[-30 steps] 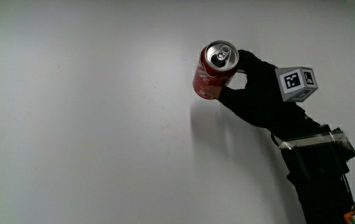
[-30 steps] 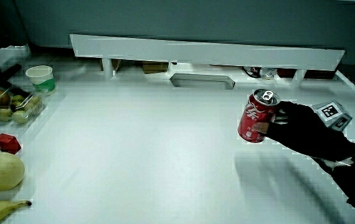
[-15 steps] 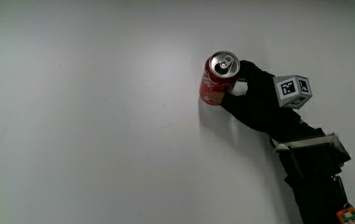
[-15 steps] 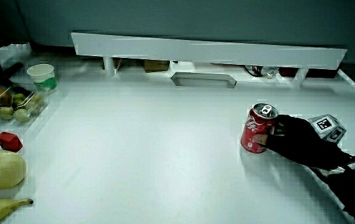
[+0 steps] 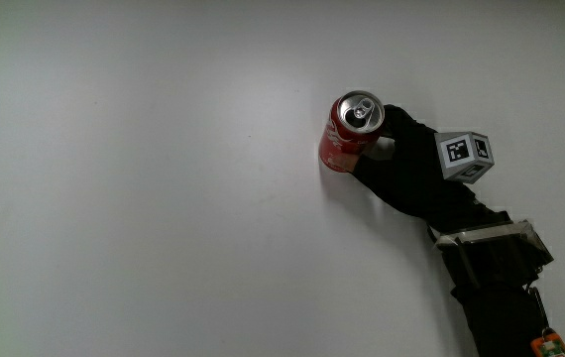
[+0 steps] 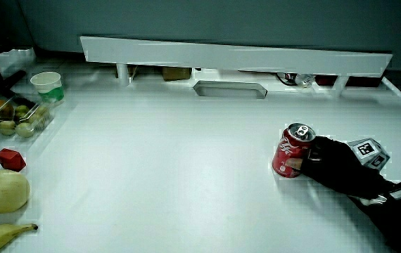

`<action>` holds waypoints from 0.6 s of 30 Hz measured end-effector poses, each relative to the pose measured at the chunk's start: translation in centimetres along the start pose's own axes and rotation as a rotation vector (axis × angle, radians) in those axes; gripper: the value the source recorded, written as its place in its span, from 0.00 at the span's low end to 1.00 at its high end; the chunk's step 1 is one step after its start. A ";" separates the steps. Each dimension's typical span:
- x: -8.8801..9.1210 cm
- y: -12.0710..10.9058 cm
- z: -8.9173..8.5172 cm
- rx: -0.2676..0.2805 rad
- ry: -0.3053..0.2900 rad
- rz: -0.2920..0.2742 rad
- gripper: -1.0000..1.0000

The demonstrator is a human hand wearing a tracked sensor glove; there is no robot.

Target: Place cola

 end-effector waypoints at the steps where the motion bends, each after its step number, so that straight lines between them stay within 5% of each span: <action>1: 0.0 0.0 0.0 -0.004 -0.003 0.006 0.50; 18: 0.6 -0.5 0.9 -0.068 0.002 -0.010 0.14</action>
